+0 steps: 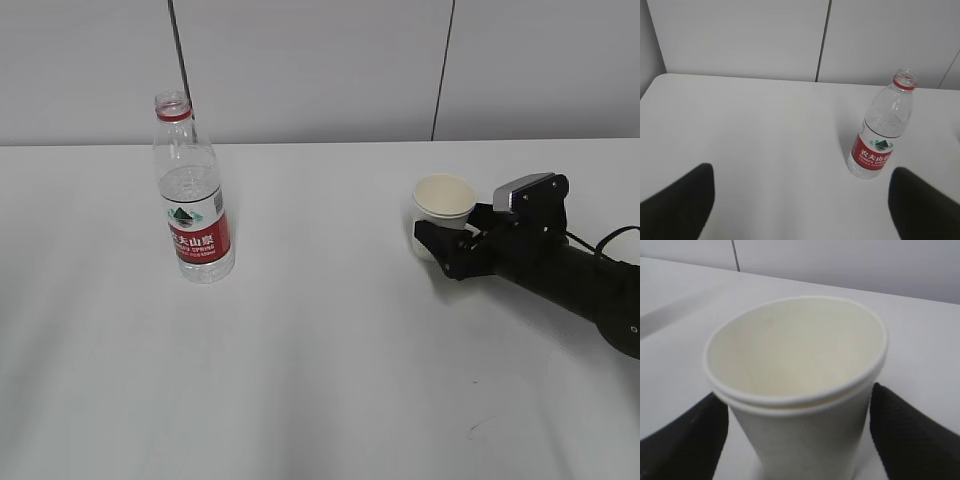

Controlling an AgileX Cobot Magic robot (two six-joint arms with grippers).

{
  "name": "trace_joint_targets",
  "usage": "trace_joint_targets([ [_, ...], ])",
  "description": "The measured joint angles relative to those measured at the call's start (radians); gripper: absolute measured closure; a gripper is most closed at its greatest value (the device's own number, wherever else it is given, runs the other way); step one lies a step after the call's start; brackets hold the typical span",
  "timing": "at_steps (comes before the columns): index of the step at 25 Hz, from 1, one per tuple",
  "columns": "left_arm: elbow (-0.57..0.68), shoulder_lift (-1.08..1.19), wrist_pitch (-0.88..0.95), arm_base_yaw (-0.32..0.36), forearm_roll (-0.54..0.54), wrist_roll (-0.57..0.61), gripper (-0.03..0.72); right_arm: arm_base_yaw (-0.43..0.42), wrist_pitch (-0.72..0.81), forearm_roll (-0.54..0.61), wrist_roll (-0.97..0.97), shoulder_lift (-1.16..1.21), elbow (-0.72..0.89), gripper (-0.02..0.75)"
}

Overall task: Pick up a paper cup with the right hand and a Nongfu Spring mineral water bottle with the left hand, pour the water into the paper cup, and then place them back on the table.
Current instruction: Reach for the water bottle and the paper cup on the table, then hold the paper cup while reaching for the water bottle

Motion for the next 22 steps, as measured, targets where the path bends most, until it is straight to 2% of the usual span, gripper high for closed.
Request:
trace_joint_targets([
  [19,0.0,0.0,-0.004,0.0,-0.001,0.004,0.079,0.035,-0.003,-0.023,0.085,0.087,-0.165,0.08],
  [22,0.0,0.0,-0.004,0.0,-0.001,0.004,0.084,0.035,-0.003,-0.023,0.085,0.087,-0.187,0.109],
])
